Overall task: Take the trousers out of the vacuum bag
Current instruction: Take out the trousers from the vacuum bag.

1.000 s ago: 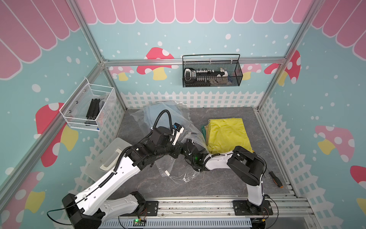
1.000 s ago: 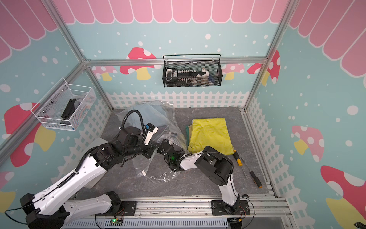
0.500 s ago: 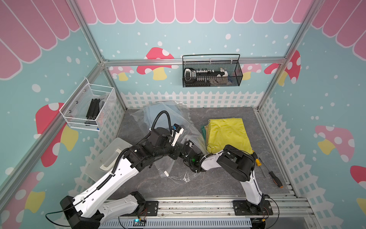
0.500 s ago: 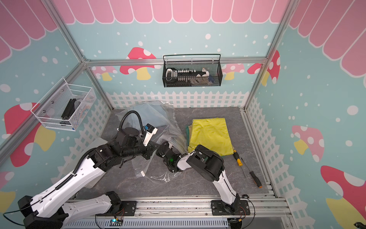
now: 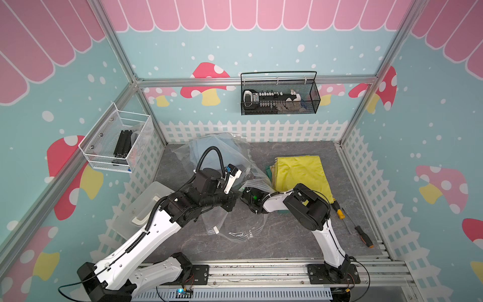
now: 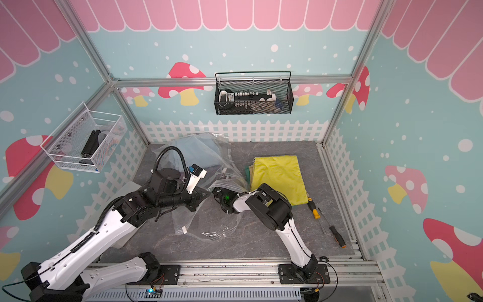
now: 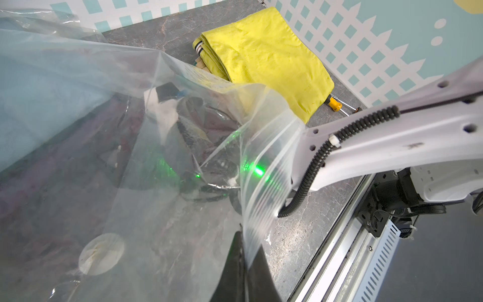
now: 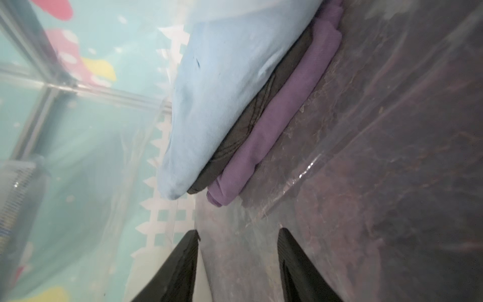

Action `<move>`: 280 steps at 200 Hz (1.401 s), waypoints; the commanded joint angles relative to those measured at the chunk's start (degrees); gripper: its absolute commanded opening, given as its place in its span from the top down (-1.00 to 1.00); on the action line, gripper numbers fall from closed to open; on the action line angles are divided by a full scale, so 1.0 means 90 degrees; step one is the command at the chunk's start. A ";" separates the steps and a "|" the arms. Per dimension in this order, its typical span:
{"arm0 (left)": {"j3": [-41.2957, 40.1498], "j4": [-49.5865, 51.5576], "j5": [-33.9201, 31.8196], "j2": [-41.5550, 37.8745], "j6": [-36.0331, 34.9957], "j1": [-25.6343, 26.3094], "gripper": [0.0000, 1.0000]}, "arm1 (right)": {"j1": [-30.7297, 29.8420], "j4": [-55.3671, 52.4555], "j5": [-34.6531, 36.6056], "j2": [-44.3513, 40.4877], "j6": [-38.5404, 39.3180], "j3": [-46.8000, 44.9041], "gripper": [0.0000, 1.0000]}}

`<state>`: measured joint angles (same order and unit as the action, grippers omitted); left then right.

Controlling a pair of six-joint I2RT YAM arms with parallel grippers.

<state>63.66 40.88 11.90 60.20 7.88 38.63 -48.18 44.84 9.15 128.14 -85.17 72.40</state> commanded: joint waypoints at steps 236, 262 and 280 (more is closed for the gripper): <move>-0.0037 -0.0145 0.0901 -0.0012 -0.0130 -0.0515 1.00 | 0.0837 -0.0774 0.0549 0.1718 -0.1740 0.2645 -0.06; -0.0046 -0.0160 0.0980 0.0018 -0.0106 -0.0569 1.00 | 0.0895 -0.0939 0.0478 0.1800 -0.1733 0.2821 -0.01; -0.0045 -0.0163 0.0982 0.0023 -0.0111 -0.0581 1.00 | 0.0928 -0.0975 0.0438 0.1844 -0.1770 0.2857 0.01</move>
<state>63.59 40.01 18.72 60.82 7.31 33.80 -41.23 37.32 13.47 142.78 -95.46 96.60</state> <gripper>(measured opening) 0.049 0.502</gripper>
